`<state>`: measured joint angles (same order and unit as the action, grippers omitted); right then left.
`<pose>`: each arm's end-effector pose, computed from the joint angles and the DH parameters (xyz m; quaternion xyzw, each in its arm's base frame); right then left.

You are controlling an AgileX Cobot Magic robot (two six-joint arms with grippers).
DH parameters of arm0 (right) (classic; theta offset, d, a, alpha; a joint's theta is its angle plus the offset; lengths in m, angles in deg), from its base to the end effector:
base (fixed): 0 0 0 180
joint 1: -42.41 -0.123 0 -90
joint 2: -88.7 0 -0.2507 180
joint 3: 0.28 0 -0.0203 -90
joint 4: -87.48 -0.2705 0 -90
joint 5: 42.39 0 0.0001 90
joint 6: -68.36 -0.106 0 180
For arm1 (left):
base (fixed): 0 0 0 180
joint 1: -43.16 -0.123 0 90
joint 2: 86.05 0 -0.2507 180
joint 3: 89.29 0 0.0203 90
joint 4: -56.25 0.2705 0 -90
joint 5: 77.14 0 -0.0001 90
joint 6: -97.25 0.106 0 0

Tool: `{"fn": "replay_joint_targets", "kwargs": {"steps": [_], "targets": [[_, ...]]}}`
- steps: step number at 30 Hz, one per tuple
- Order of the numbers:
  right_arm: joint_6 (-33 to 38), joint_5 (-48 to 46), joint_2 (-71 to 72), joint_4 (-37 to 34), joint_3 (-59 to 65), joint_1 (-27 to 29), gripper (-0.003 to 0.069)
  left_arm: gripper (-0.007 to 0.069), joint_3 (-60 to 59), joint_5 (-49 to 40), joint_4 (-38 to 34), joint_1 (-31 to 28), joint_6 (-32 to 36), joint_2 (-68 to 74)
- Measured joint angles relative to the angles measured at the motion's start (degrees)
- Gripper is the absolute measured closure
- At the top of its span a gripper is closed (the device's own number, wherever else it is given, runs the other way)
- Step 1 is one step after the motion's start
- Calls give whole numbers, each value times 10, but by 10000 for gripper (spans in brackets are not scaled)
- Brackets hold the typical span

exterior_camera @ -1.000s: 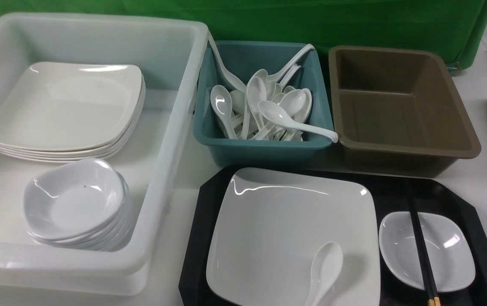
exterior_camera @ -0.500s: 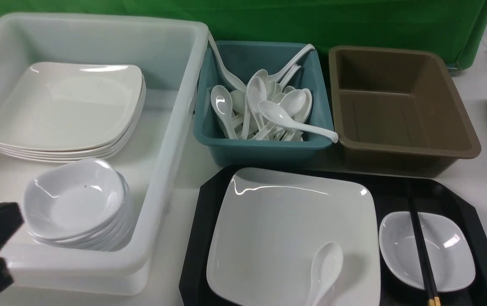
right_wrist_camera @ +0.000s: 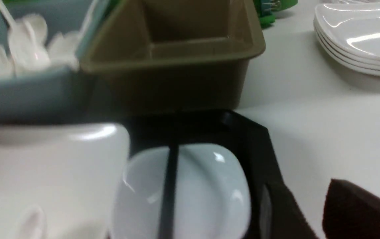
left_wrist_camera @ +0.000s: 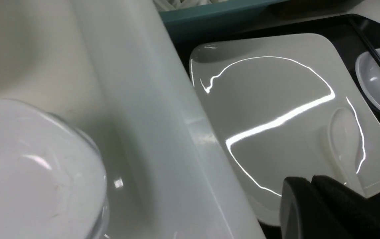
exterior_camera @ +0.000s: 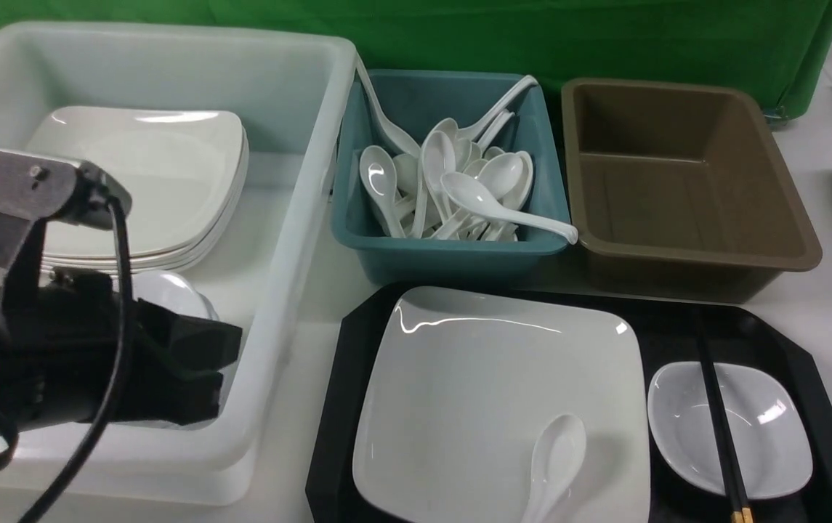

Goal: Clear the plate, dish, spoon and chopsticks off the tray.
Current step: Use the right arm to grab a pair of chopsticks from the plate

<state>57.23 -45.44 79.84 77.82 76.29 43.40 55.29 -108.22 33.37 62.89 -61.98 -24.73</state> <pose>0.1263 -0.0012 0.2062 0.1285 0.6854 0.1262 0.7055 0.2139 -0.0993 0.2706 0.2038 0.8631 -0.1627 0.4325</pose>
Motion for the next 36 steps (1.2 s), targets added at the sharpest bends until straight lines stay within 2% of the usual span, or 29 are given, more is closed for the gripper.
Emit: {"fn": "replay_joint_targets", "kwargs": {"steps": [4, 8, 9, 11, 16, 20, 23, 27, 36], "targets": [[-80, 54, 0, -13, 0, 0, 417, 608, 0, 6, -2, 2, 20, 0], [-94, 31, -6, -15, -14, -4, 436, 608, 0, 8, -17, 2, 30, 1], [-83, 0, -17, -17, -34, -9, 453, 608, 0, 8, -25, 2, 34, 1], [-16, -81, -80, -17, -107, -34, 494, 608, 0, 4, -53, 2, 69, 1], [126, -302, -302, -17, -298, -82, 510, 608, 0, -16, -111, 2, 149, 1], [171, -404, -457, -15, -399, -90, 512, 608, 0, -38, -128, 2, 172, -2], [186, -437, -566, -14, -449, -91, 512, 608, 0, -60, -145, 2, 204, -18], [189, -438, -653, -12, -477, -99, 491, 608, 0, -75, -156, 2, 236, -45], [140, -400, -790, 3, -493, -168, 323, 608, -9, -65, -174, 2, 269, -75]]}}
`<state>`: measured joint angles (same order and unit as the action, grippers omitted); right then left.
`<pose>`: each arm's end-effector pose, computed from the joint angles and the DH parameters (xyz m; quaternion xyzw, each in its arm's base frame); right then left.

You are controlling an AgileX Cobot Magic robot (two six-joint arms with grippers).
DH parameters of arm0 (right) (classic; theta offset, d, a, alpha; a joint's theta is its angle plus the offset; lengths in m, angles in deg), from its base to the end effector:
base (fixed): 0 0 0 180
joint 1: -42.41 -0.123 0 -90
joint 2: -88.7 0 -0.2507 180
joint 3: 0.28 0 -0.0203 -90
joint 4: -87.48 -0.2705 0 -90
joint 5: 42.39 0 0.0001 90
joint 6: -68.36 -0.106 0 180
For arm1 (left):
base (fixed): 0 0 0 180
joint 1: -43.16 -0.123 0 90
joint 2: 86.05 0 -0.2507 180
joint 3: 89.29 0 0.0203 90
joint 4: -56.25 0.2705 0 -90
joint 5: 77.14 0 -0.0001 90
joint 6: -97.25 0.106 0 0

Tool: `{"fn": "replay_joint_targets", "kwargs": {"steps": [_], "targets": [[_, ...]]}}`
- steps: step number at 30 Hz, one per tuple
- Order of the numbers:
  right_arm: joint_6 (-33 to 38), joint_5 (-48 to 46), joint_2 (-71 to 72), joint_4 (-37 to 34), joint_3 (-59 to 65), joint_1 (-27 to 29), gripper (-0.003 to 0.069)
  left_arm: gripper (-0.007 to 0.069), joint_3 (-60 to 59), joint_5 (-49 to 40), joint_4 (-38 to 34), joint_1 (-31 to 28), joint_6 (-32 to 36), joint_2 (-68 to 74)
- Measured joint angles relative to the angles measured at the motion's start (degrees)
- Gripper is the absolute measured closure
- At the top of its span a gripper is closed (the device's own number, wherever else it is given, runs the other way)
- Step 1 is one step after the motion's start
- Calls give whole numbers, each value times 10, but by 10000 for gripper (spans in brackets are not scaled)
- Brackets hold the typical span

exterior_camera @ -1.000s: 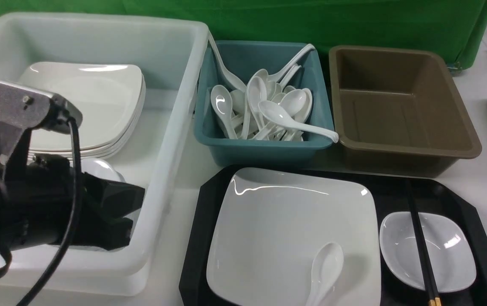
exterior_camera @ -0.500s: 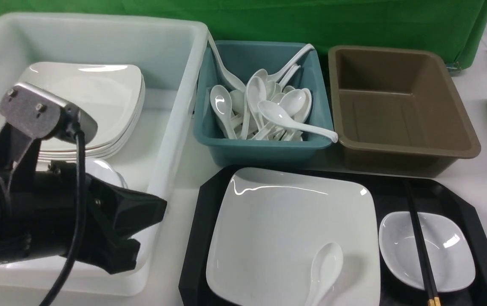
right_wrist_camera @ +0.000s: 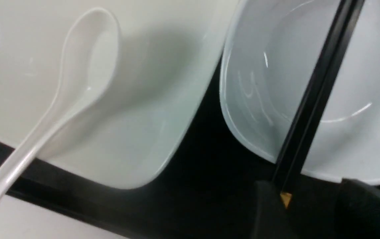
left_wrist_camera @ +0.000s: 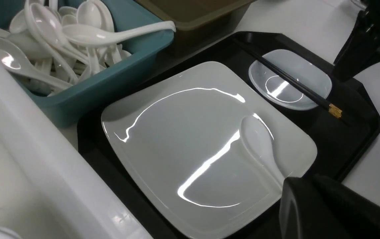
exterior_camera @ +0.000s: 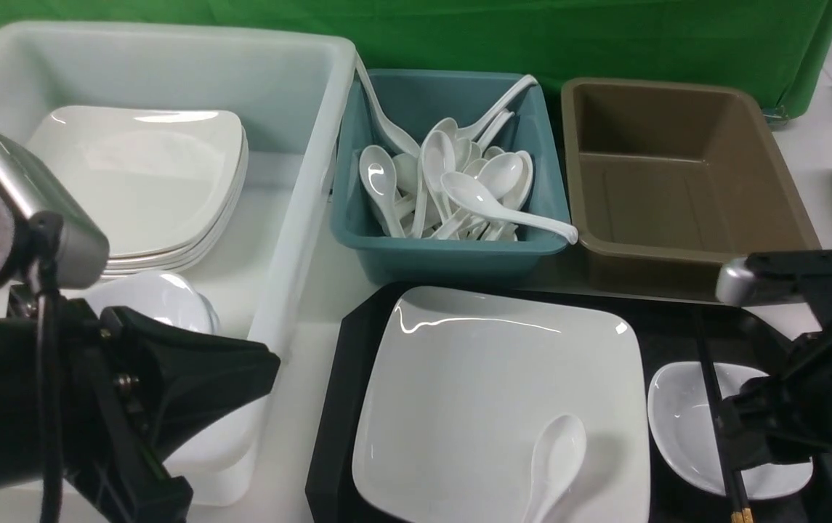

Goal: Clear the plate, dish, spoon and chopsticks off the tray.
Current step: Use the right arm to grab a pair of chopsticks from the plate

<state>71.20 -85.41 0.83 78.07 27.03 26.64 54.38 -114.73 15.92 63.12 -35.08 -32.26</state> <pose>0.2699 0.0885 0.1792 -0.1106 0.9736 0.0871 0.1798 0.1796 -0.1098 0.2955 0.3422 0.7850 -0.2011 0.4756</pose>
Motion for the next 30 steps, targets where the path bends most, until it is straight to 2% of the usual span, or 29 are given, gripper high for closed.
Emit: {"fn": "replay_joint_targets", "kwargs": {"steps": [9, 23, 24, 27, 28, 29, 30], "targets": [[-24, 104, -102, 15, 0, 1, 302, 608, -2, 2, -2, 0, 1, 1], [-39, 135, -144, 23, -1, 1, 306, 608, -2, 0, -2, 0, 1, 1], [-39, 135, -146, 23, -1, 1, 314, 608, -2, 0, -2, 0, 1, 1], [-28, 136, -150, 24, -1, 1, 398, 608, -2, -3, -2, 0, 1, 1], [-28, 136, -150, 24, -1, 1, 451, 608, -2, -5, -4, 0, 1, 1], [-28, 136, -150, 24, -1, 1, 451, 608, -2, -5, -4, 0, 1, 1], [-19, 135, -150, 24, -1, 1, 491, 608, -2, -7, -4, 0, 1, 1]]}}
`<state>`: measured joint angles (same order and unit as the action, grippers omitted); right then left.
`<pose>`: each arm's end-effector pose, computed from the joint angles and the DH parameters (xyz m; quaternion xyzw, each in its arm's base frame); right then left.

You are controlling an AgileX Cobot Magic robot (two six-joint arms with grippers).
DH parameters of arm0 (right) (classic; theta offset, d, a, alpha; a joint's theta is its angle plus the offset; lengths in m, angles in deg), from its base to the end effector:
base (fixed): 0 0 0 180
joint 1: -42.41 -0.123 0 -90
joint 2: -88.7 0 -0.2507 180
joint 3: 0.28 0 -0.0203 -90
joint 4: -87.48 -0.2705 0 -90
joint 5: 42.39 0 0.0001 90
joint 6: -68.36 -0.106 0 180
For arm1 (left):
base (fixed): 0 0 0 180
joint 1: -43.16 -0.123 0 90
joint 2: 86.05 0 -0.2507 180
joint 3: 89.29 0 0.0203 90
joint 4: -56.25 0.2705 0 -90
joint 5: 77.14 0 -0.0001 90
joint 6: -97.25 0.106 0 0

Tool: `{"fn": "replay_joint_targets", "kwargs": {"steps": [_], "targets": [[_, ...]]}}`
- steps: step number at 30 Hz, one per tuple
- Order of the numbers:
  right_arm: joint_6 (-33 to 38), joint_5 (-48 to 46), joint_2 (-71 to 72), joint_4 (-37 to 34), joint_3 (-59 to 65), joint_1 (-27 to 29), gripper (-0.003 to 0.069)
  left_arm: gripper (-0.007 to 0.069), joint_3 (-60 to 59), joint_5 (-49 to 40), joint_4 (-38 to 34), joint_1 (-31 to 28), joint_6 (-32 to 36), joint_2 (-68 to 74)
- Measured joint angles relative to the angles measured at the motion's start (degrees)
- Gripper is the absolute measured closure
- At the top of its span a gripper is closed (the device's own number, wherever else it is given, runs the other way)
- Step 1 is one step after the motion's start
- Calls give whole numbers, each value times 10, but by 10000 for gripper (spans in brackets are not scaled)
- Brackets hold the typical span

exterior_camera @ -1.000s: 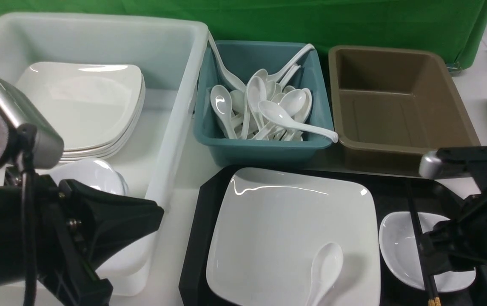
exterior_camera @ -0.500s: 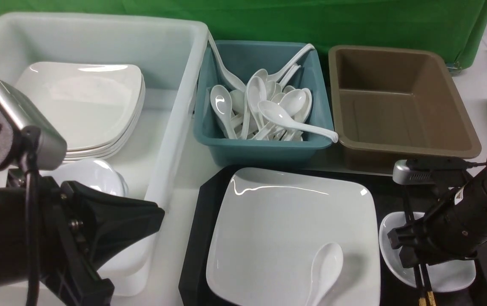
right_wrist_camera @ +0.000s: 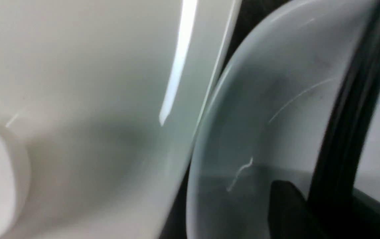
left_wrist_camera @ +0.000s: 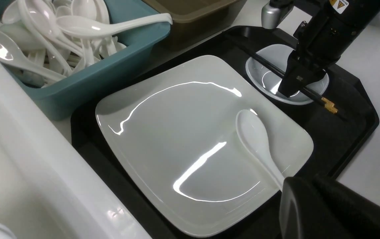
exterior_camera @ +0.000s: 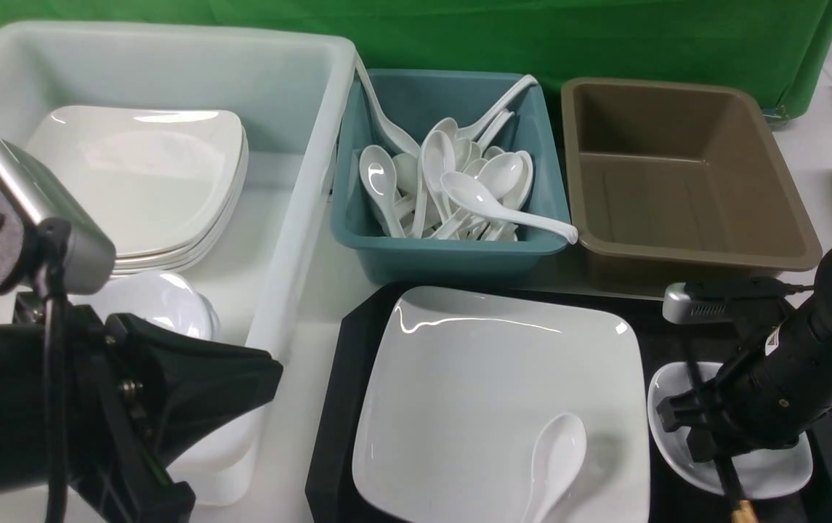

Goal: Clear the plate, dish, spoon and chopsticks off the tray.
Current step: Use the right arm to grab a pair of chopsticks from the plate, then use the right arm to put the chopsticks into the small storage box on the right

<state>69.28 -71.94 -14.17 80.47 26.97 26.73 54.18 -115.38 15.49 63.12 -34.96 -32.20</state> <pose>0.2994 0.0907 0.1095 -0.0953 0.9790 0.0614 0.1697 0.1786 -0.1105 0.2936 0.3438 0.7867 -0.2059 0.4697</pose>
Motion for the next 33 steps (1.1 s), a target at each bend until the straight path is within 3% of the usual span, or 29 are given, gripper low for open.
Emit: {"fn": "replay_joint_targets", "kwargs": {"steps": [1, 11, 17, 20, 25, 33], "targets": [[12, -5, 1, 1, 0, 0, 524, 608, 0, -2, -2, 0, 0, 0], [84, -133, 108, 1, 0, 0, 524, 608, 0, 4, -4, 0, 8, -17], [102, -174, 211, -19, -20, 0, 524, 608, 0, 64, -32, 0, 39, -20], [124, -164, 227, -49, -81, 0, 524, 608, 0, 118, -72, 0, 85, -20], [136, -85, 140, -62, -241, 17, 524, 608, 0, 197, -196, 0, 223, -20], [106, -39, -96, -63, -464, 63, 524, 608, 0, 168, -230, 0, 273, -20]]}}
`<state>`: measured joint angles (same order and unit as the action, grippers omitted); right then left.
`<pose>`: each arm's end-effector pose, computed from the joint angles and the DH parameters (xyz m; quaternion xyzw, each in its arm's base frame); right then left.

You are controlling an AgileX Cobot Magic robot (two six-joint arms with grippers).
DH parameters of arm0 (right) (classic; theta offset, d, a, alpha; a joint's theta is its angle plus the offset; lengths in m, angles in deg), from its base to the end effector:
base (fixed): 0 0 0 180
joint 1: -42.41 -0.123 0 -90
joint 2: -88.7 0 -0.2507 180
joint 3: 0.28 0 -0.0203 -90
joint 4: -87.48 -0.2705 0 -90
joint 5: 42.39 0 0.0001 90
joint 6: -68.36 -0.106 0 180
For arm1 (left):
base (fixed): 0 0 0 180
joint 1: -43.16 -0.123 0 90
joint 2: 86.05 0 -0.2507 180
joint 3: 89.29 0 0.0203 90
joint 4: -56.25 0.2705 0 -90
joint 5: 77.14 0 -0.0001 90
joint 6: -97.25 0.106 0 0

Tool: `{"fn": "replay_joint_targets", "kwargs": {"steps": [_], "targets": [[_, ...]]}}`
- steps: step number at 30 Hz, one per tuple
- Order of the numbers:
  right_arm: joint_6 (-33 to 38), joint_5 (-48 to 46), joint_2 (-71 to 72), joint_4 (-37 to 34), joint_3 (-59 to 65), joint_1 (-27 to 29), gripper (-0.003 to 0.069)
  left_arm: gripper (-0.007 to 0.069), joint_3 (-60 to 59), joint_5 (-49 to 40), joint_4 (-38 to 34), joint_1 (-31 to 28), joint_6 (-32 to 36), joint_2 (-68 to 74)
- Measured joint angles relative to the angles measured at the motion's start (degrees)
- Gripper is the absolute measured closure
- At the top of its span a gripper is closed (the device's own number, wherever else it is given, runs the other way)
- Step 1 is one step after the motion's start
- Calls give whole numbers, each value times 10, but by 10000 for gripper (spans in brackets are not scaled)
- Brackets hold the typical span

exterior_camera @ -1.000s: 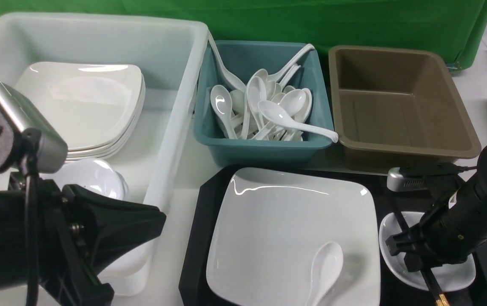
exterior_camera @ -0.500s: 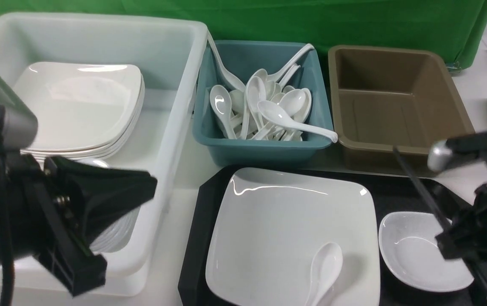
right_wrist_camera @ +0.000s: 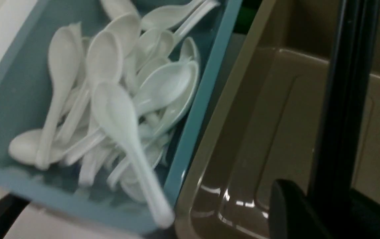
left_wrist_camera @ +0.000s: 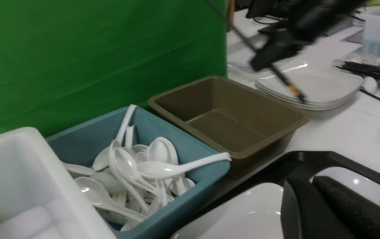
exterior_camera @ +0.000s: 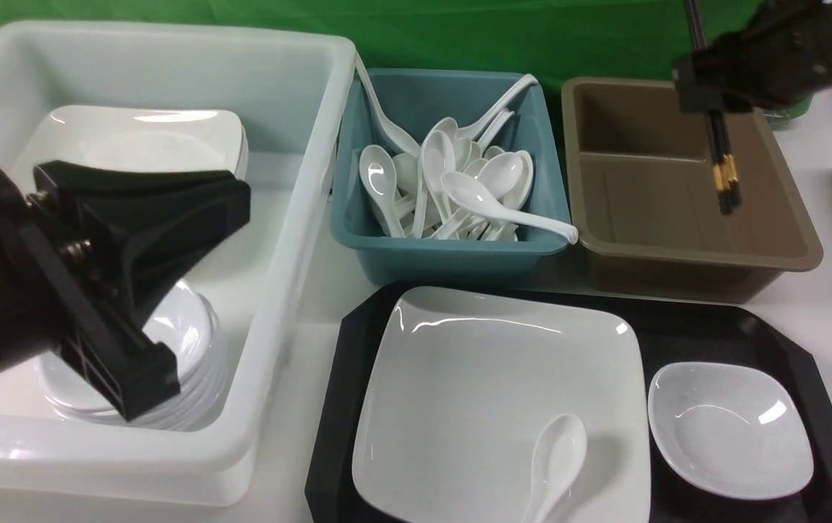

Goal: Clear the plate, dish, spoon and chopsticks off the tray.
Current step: Use the right arm to put the chopsticks into the small storage box on the right, then use the right arm to grab a small plate from the dinner plate

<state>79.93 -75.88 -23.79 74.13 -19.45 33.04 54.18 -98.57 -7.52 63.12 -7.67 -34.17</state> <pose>0.4438 0.0869 0.2972 -0.1044 0.8839 0.0922 0.4465 0.1894 -0.1058 0.3336 0.3156 0.6842 -0.1647 0.6364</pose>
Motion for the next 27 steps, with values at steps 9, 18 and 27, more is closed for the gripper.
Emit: {"fn": "replay_joint_targets", "kwargs": {"steps": [9, 18, 27], "targets": [[-65, 23, -130, 13, -90, 29, 369, 608, 0, -10, 13, 0, 4, 0], [-35, -110, -63, 39, -91, 28, 322, 608, 0, -10, 72, 0, -2, 0], [70, -255, 141, 89, 82, -39, 513, 608, 0, -30, 117, 0, -56, 0]]}}
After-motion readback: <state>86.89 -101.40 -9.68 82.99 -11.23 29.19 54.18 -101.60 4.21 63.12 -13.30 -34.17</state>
